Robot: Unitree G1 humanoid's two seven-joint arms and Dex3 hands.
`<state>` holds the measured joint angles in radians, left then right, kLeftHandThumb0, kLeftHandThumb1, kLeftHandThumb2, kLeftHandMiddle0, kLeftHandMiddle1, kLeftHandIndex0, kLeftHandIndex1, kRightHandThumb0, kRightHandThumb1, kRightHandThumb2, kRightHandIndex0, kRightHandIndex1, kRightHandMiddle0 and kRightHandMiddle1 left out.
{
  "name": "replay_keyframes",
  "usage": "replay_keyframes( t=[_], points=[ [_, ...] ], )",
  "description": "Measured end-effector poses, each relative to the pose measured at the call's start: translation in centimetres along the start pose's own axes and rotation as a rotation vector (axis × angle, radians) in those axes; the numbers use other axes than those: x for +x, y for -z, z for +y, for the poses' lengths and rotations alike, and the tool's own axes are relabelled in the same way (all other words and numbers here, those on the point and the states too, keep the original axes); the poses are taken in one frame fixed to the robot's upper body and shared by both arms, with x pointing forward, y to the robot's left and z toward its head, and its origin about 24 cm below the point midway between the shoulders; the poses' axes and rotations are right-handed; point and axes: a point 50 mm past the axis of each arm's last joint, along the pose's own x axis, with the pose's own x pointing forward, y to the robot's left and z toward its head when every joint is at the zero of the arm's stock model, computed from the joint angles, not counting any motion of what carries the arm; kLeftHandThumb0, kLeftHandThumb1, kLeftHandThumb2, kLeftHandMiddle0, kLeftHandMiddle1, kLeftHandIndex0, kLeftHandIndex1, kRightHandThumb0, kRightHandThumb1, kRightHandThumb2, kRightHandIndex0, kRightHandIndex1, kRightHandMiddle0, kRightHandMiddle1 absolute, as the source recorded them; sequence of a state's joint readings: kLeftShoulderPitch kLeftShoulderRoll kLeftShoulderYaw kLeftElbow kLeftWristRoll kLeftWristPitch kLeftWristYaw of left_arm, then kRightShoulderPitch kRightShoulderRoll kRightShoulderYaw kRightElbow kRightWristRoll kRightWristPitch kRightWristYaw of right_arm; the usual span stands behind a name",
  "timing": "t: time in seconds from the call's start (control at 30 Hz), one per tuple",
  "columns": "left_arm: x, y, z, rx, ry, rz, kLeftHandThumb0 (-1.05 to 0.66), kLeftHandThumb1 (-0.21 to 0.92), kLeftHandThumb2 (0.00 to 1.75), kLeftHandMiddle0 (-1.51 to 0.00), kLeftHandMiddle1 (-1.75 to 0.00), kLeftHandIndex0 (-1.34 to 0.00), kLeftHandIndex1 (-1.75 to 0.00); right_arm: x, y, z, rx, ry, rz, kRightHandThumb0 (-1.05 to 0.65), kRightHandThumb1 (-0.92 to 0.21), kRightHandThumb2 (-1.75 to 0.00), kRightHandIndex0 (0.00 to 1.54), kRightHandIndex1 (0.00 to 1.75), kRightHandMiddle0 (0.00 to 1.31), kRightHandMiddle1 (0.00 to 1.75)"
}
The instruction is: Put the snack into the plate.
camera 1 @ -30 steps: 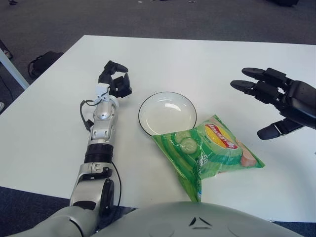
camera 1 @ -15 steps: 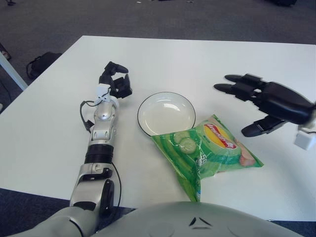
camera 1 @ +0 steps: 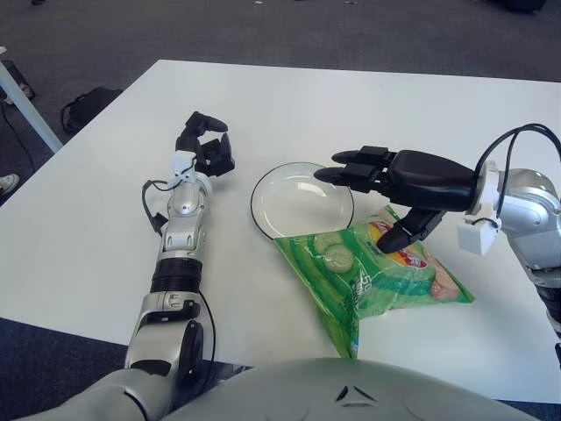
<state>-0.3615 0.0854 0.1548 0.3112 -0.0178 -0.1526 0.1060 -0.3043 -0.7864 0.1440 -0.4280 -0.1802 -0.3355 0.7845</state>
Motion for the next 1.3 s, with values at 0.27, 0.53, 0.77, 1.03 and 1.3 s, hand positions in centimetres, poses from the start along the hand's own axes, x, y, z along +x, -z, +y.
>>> replay_keyframes(
  t=[0.27, 0.53, 0.77, 1.03, 1.3],
  points=[
    [-0.2, 0.2, -0.1, -0.004, -0.001, 0.006, -0.43, 0.47, 1.13, -1.14, -1.75, -0.5, -1.75, 0.2, 0.8, 0.4, 0.09, 0.057, 0.066, -1.04, -0.92, -0.68, 0.08, 0.06, 0.0, 0.25],
    [-0.3, 0.0, -0.1, -0.008, -0.002, -0.002, -0.44, 0.46, 1.14, -1.14, -1.75, -0.5, -1.75, 0.4, 1.5, 1.0, 0.215, 0.174, 0.124, -1.03, -0.92, -0.6, 0.12, 0.07, 0.0, 0.32],
    [-0.3, -0.1, -0.1, -0.009, -0.002, -0.007, -0.44, 0.46, 1.14, -1.14, -1.75, -0.5, -1.75, 0.5, 1.6, 0.9, 0.229, 0.23, 0.118, -1.04, -0.92, -0.61, 0.14, 0.07, 0.0, 0.35],
    [-0.3, -0.1, -0.1, -0.009, -0.003, -0.006, -0.43, 0.47, 1.13, -1.14, -1.75, -0.49, -1.75, 0.6, 1.6, 1.0, 0.265, 0.242, 0.096, -1.04, -0.92, -0.57, 0.15, 0.07, 0.0, 0.43],
    [-0.3, -0.1, 0.0, -0.009, -0.013, -0.003, -0.43, 0.47, 1.13, -1.13, -1.75, -0.49, -1.75, 0.5, 1.5, 1.2, 0.319, 0.223, 0.108, -1.04, -0.92, -0.55, 0.15, 0.06, 0.0, 0.51]
  ],
)
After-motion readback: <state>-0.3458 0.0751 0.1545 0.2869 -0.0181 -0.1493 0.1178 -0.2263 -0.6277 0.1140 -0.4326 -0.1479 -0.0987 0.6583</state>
